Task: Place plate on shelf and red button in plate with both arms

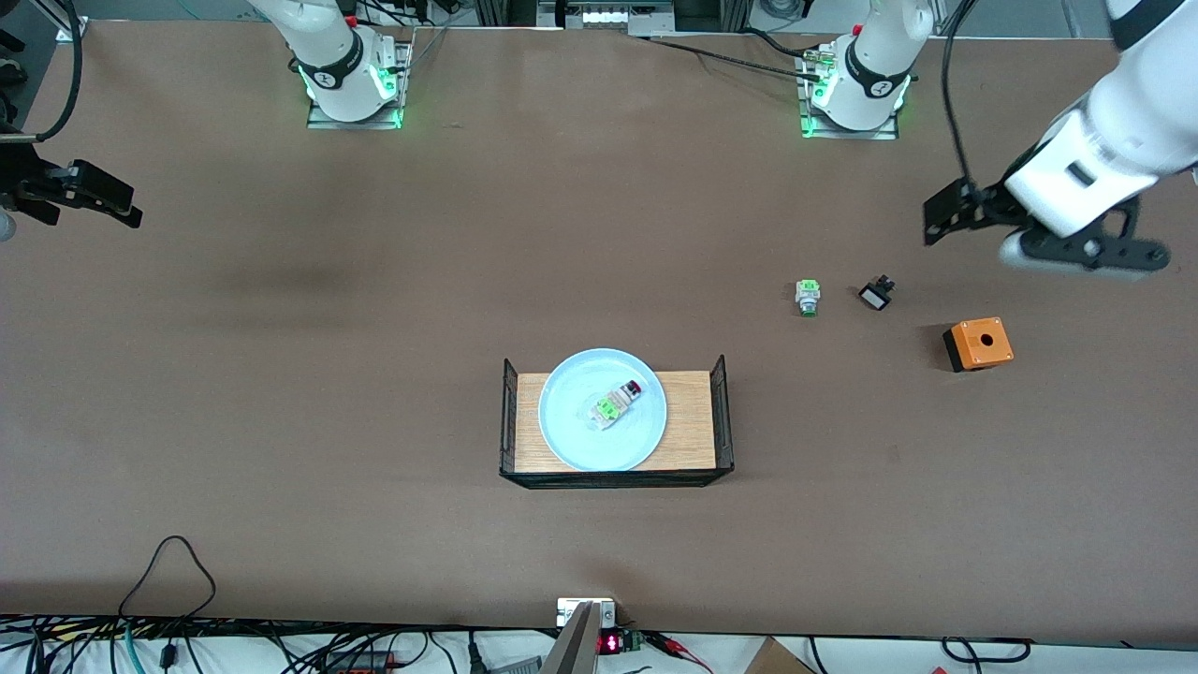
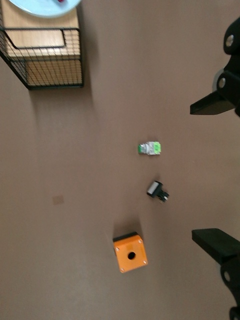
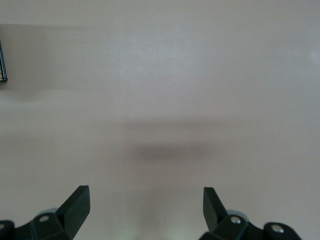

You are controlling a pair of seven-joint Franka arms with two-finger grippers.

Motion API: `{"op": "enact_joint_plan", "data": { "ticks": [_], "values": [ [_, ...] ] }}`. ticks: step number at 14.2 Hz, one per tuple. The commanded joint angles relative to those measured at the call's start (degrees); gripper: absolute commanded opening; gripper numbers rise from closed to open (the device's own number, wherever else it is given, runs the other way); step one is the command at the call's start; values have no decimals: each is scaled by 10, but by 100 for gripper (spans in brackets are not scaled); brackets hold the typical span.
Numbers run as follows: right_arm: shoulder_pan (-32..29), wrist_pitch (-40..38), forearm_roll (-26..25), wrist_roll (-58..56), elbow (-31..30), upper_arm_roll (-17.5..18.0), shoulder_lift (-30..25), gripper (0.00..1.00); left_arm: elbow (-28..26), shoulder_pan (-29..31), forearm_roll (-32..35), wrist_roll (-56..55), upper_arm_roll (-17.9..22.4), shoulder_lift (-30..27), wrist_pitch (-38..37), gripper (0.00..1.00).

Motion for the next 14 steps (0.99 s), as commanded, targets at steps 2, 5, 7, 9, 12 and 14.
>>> {"op": "enact_joint_plan", "data": {
  "ticks": [2,5,7,9,12,14],
  "values": [
    [-2,-5,-3,-2,-1,3,-7,100,-74,-28,-14,28,62,-64,29,100],
    [-2,-5,-3,-2,-1,3,-7,100,-73,-51,0,30,98,-63,28,100],
    [-2,-5,-3,-2,-1,3,-7,100,-66,-55,25,29,98,-56,28,100],
    [-2,-3,-2,-1,-1,2,-7,100,-57,-59,36,28,98,-48,27,100],
    [-3,-4,-2,-1,-1,2,-6,100,-52,-59,36,27,97,-43,26,100],
    [-3,-4,-2,-1,-1,2,-6,100,-42,-65,35,23,98,-34,23,100]
  ]
}}
